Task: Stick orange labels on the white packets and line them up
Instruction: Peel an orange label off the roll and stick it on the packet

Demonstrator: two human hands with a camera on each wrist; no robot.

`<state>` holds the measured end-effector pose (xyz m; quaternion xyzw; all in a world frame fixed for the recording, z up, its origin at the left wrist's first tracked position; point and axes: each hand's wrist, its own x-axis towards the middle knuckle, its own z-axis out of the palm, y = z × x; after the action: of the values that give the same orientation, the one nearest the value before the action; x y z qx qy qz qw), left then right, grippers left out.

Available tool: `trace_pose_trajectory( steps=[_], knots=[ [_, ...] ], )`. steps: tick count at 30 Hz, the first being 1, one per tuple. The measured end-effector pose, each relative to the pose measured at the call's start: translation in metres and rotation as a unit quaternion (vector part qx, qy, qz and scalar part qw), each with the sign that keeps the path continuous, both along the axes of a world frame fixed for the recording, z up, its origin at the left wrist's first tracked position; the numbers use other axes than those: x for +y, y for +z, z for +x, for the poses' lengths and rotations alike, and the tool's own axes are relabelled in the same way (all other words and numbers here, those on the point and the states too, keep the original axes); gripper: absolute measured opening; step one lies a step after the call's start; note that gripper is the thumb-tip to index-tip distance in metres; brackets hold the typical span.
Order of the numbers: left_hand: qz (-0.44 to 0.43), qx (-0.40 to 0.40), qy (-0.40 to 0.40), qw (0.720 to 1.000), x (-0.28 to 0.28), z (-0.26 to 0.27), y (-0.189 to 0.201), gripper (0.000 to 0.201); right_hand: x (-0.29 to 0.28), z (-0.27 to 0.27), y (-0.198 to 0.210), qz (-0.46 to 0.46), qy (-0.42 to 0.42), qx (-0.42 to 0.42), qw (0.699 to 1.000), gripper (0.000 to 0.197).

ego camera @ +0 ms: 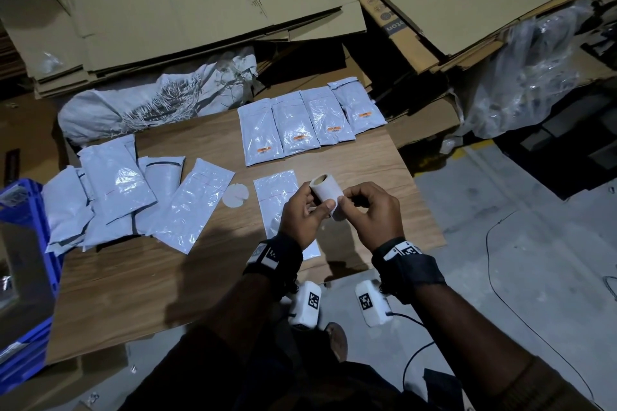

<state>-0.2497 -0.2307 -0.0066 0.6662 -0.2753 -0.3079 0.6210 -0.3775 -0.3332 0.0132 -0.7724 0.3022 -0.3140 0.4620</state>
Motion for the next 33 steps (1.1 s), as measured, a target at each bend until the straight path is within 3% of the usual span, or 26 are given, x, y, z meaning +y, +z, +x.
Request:
trace_pose_trajectory(
  steps=[10,15,21,27,33],
  knots=[
    [0.010,-0.011,0.003,1.000,0.000,0.000,0.001,0.042,0.000,0.007,-0.002,-0.020,-0.013,0.010,1.000,0.013],
    [0.013,-0.009,0.014,1.000,0.003,0.002,0.002,0.054,-0.004,0.003,0.001,-0.024,-0.004,-0.001,1.000,0.009],
    [0.010,-0.003,0.002,1.000,0.002,0.001,0.002,0.041,-0.002,0.006,0.001,-0.040,0.004,-0.005,0.999,0.007],
    [0.005,0.008,-0.015,1.000,0.002,-0.001,0.000,0.036,-0.003,0.002,0.004,0.047,-0.020,-0.009,0.999,0.009],
    [0.023,0.019,-0.016,0.999,-0.003,0.001,-0.002,0.049,-0.013,-0.007,-0.002,0.143,-0.088,-0.022,0.986,0.009]
  ],
)
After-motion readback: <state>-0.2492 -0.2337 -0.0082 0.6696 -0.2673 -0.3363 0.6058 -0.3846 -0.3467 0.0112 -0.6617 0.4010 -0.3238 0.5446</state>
